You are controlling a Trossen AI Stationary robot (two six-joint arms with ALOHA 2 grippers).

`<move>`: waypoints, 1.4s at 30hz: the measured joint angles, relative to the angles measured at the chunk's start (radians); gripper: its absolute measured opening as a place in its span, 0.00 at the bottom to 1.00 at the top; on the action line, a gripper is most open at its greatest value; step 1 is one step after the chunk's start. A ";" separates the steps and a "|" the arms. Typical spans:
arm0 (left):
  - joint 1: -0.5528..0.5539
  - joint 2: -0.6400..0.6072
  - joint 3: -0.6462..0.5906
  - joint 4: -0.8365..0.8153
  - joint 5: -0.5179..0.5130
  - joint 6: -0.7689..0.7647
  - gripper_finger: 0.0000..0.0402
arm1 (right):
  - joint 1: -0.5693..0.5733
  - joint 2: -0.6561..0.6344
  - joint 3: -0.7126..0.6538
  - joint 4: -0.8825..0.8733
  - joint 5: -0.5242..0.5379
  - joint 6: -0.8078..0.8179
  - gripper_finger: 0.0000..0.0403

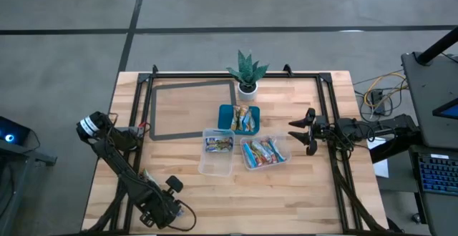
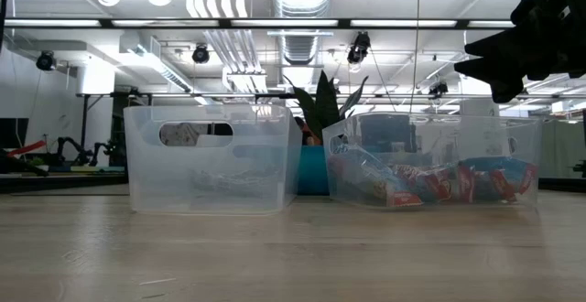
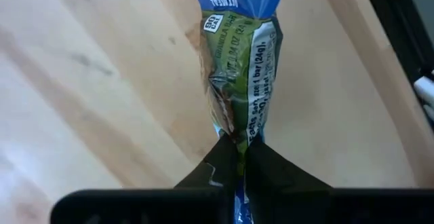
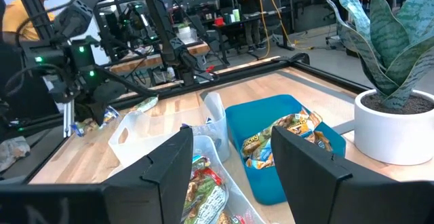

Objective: Pick and place Granola Bars by type
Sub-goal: Put the blue granola bar into the left transparent bin

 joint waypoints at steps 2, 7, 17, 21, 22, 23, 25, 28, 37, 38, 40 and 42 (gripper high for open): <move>0.013 -0.005 0.028 -0.036 0.000 -0.004 0.00 | 0.000 0.000 0.000 0.000 0.000 0.000 0.47; 0.063 -0.020 0.132 -0.166 -0.001 -0.005 0.00 | 0.000 0.000 0.000 0.000 0.000 0.000 0.47; 0.266 -0.026 0.369 -0.341 -0.019 -0.002 0.00 | 0.000 0.000 0.000 0.000 0.000 0.000 0.47; 0.371 -0.026 0.421 -0.360 -0.056 0.016 0.00 | 0.000 0.000 0.000 0.000 0.000 0.000 0.47; 0.399 -0.026 0.428 -0.362 -0.064 0.022 0.00 | 0.000 0.000 0.000 0.000 0.000 0.000 0.47; 0.428 -0.026 0.432 -0.361 -0.068 0.029 0.00 | 0.000 0.000 0.000 0.000 0.000 0.000 0.47; 0.484 -0.026 0.433 -0.363 -0.071 0.050 0.00 | 0.000 0.000 0.000 0.000 0.000 0.000 0.47; 0.563 -0.026 0.425 -0.366 -0.072 0.079 0.00 | 0.000 0.000 0.000 0.000 0.000 0.000 0.47; 0.739 0.015 0.426 -0.332 -0.071 0.136 0.00 | 0.000 0.000 0.000 0.000 0.000 0.000 0.47; 0.752 0.023 0.427 -0.331 -0.070 0.138 0.00 | 0.000 0.000 0.000 0.000 0.000 0.000 0.47; 0.772 0.042 0.426 -0.319 -0.060 0.140 0.00 | 0.000 0.000 0.000 0.000 0.000 0.000 0.47; 0.784 0.063 0.426 -0.298 -0.042 0.140 0.00 | 0.000 0.000 0.000 0.000 0.000 0.000 0.47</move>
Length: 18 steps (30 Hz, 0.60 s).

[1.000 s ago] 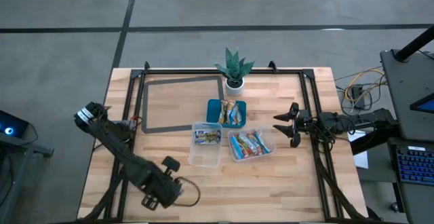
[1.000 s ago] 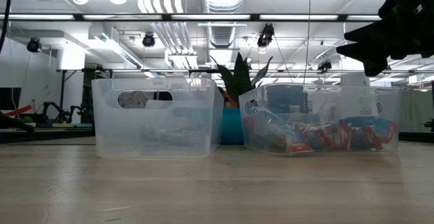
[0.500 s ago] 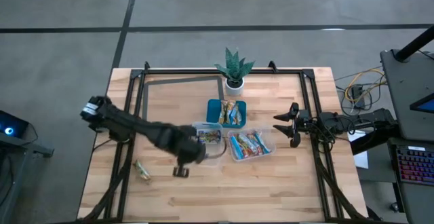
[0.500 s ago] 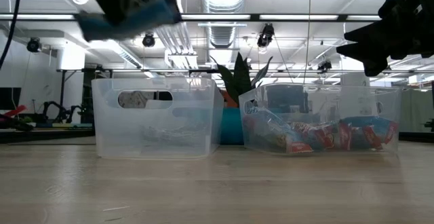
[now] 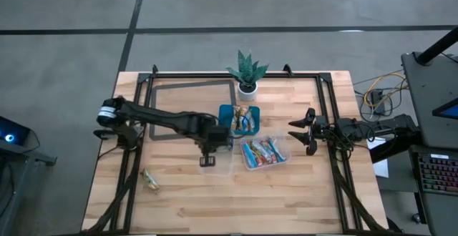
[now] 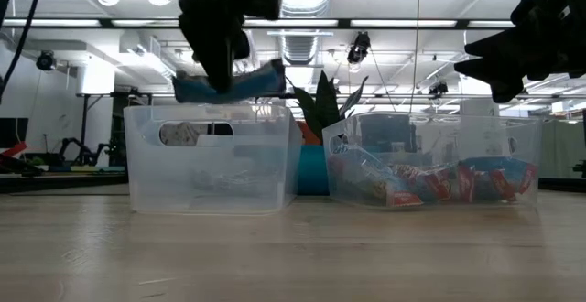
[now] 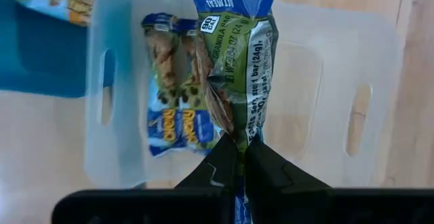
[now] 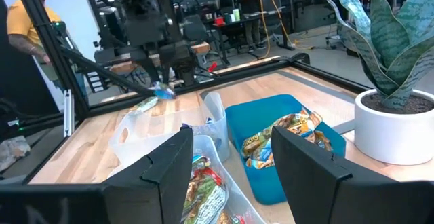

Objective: Pick and place Granola Bars by type
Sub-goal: Put the blue granola bar into the left transparent bin

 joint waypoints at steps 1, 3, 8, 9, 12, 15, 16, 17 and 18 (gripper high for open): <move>0.003 0.012 0.000 0.009 0.008 0.002 0.00 | 0.000 0.000 0.000 0.000 0.000 0.000 0.47; 0.007 0.040 0.000 0.041 0.010 0.011 0.00 | 0.000 0.000 0.000 0.000 0.000 0.000 0.47; 0.017 0.089 -0.001 0.063 0.011 0.003 0.00 | 0.000 0.000 0.000 0.000 0.000 0.000 0.47; 0.017 0.096 -0.002 0.063 0.011 0.001 0.00 | 0.000 0.000 0.000 0.000 0.000 0.000 0.47; 0.019 0.121 -0.002 0.064 0.011 -0.006 0.00 | 0.000 0.000 0.000 0.000 0.000 0.000 0.47; 0.019 0.141 -0.003 0.075 0.016 -0.009 0.00 | 0.000 0.000 0.000 0.000 0.000 0.000 0.47; 0.019 0.147 -0.003 0.079 0.019 -0.013 0.00 | 0.000 0.000 0.000 0.000 0.000 0.000 0.47; 0.019 0.154 -0.003 0.086 0.026 -0.017 0.00 | 0.000 0.000 0.000 0.000 0.000 0.000 0.47; 0.019 0.159 -0.003 0.094 0.034 -0.022 0.00 | 0.000 0.000 0.000 0.000 0.000 0.000 0.47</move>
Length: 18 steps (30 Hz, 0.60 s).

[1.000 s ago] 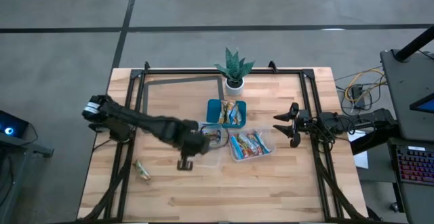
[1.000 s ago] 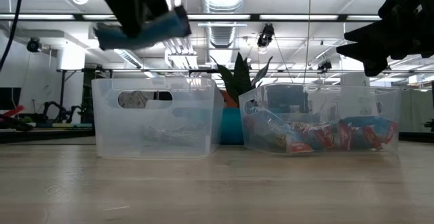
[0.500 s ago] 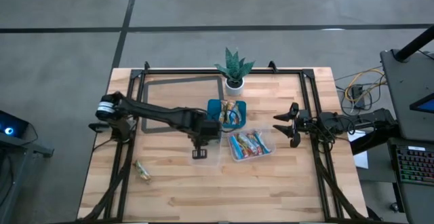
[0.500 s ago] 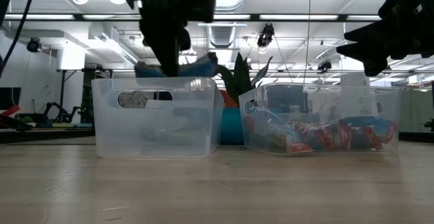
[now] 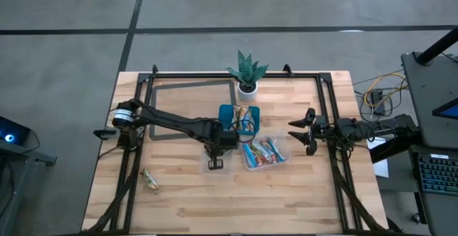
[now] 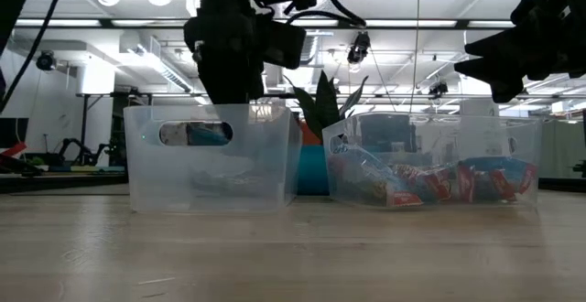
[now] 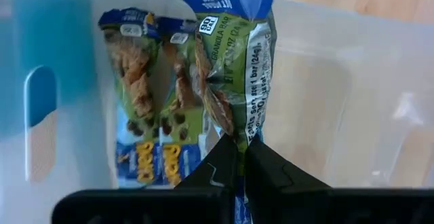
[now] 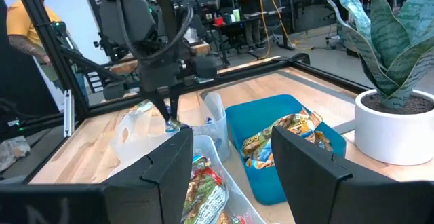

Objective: Pick and place Granola Bars by type
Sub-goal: Put the blue granola bar into the left transparent bin

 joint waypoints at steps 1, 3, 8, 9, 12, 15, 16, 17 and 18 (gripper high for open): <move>0.000 0.002 -0.002 0.008 0.001 -0.002 0.00 | 0.000 0.000 0.000 0.000 0.000 0.000 0.47; 0.000 0.009 -0.009 0.025 0.002 -0.014 0.00 | 0.000 0.000 0.000 0.000 0.000 0.000 0.47; 0.000 0.015 -0.036 0.046 0.003 -0.029 0.00 | 0.000 -0.001 0.000 0.000 0.000 0.000 0.47; 0.000 0.015 -0.043 0.053 0.005 -0.029 0.00 | 0.000 -0.001 0.000 0.000 0.000 0.000 0.47; -0.001 0.016 -0.066 0.056 0.015 -0.030 0.00 | 0.000 0.000 0.000 0.000 0.000 0.000 0.47; -0.001 0.016 -0.082 0.080 0.016 -0.030 0.00 | 0.000 0.000 0.000 0.000 0.000 0.000 0.47; -0.001 0.016 -0.086 0.084 0.016 -0.029 0.00 | 0.000 0.000 0.000 0.000 0.000 0.000 0.47; -0.001 0.016 -0.092 0.090 0.018 -0.030 0.00 | 0.000 0.000 0.000 0.000 0.000 0.000 0.47; -0.001 0.016 -0.098 0.100 0.022 -0.030 0.00 | 0.000 0.000 0.000 0.000 0.000 0.000 0.47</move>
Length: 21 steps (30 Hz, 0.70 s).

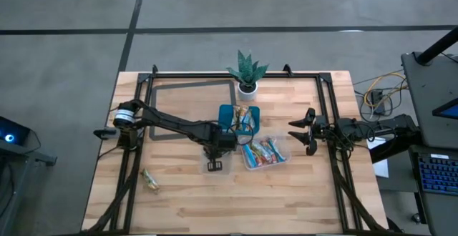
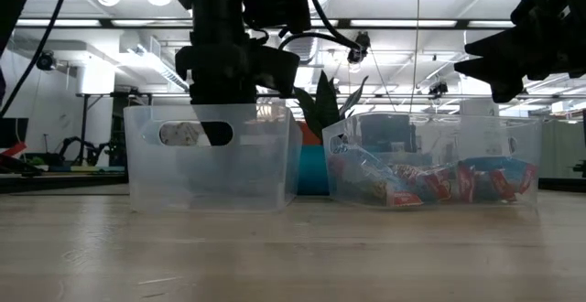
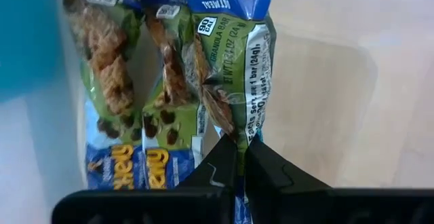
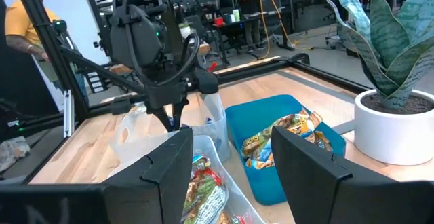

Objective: Pick and place Granola Bars by type
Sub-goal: Put the blue granola bar into the left transparent bin

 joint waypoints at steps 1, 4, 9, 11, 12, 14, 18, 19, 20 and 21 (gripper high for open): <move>0.000 0.000 -0.005 0.013 0.004 0.000 0.00 | 0.000 0.000 0.000 0.000 0.000 0.000 0.47; 0.000 0.000 -0.023 0.038 0.012 0.000 0.00 | 0.000 0.000 0.000 0.000 0.000 0.000 0.47; 0.001 0.000 -0.049 0.042 0.071 -0.012 0.00 | 0.000 0.000 0.000 0.000 0.000 0.000 0.47; 0.000 0.000 -0.056 0.042 0.082 -0.037 0.01 | 0.000 0.000 0.000 0.000 0.000 0.000 0.47; 0.000 0.000 -0.060 0.042 0.083 -0.045 0.02 | 0.000 0.000 0.000 0.000 0.000 0.000 0.47; 0.000 0.000 -0.064 0.041 0.083 -0.046 0.03 | 0.000 0.000 0.000 0.000 0.000 0.000 0.47; 0.000 0.000 -0.064 0.042 0.082 -0.035 0.06 | 0.000 0.000 0.000 0.000 0.000 0.000 0.47; 0.000 0.000 -0.063 0.043 0.082 -0.035 0.07 | 0.000 0.000 0.000 0.000 0.000 0.000 0.47; 0.000 0.000 -0.062 0.042 0.082 -0.030 0.08 | 0.000 0.000 0.000 0.000 0.000 0.000 0.47; 0.000 0.000 -0.061 0.043 0.082 -0.023 0.09 | 0.000 0.000 0.000 0.000 0.000 0.000 0.47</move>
